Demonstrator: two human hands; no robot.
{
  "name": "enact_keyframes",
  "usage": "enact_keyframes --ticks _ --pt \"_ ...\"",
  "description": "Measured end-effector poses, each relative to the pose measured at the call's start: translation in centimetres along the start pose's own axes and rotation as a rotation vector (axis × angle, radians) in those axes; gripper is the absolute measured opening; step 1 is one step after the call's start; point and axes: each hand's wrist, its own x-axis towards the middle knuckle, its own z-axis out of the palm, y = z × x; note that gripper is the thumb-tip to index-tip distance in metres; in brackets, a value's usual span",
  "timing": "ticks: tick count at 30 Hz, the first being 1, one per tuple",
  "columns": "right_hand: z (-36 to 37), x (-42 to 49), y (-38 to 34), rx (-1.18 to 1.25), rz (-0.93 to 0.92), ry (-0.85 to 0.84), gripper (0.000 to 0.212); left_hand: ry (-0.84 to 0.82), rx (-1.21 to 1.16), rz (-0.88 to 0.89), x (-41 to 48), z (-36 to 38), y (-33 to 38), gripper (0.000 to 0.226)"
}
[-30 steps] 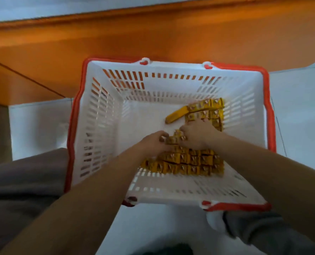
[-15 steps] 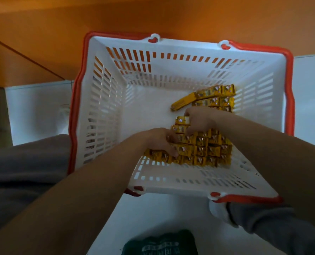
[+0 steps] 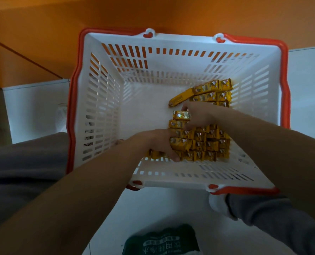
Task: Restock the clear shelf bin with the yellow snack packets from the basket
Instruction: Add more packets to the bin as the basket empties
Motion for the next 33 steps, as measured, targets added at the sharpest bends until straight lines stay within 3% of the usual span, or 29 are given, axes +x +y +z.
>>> enact_keyframes --ticks 5,10,13,16,21,24,27,30,33 --pt "-0.6 -0.5 0.7 0.049 0.000 0.086 0.080 0.030 -0.094 0.019 -0.5 -0.4 0.3 0.064" --pt "-2.2 -2.0 1.3 0.179 0.000 0.241 0.067 0.168 -0.484 0.073 -2.2 -2.0 2.4 0.027" --pt "-4.3 -4.5 0.9 0.299 -0.060 0.345 0.047 0.244 -0.603 0.080 -4.3 -3.5 4.1 0.034" --pt "-7.0 -7.7 -0.3 0.348 -0.107 0.321 0.037 0.286 -0.626 0.086 -7.5 -5.3 5.7 0.041" --pt "-10.6 -15.7 -3.9 0.629 -0.085 0.421 0.063 0.373 -0.652 0.147 -15.4 -8.7 10.3 0.036" --pt "-12.2 -21.2 -6.7 0.838 -0.149 0.496 0.059 0.475 -0.616 0.227 -21.4 -10.3 14.0 0.028" --pt "-13.7 -26.6 -9.0 0.992 -0.267 0.478 0.039 0.546 -0.610 0.326 -27.2 -11.0 17.3 0.032" --pt "-14.0 -30.4 -10.9 1.170 -0.407 0.444 0.039 0.647 -0.697 0.402 -31.4 -10.8 19.3 0.038" --pt "-13.6 -31.8 -12.6 1.335 -0.554 0.440 0.025 0.729 -0.836 0.461 -33.2 -10.2 20.3 0.039"
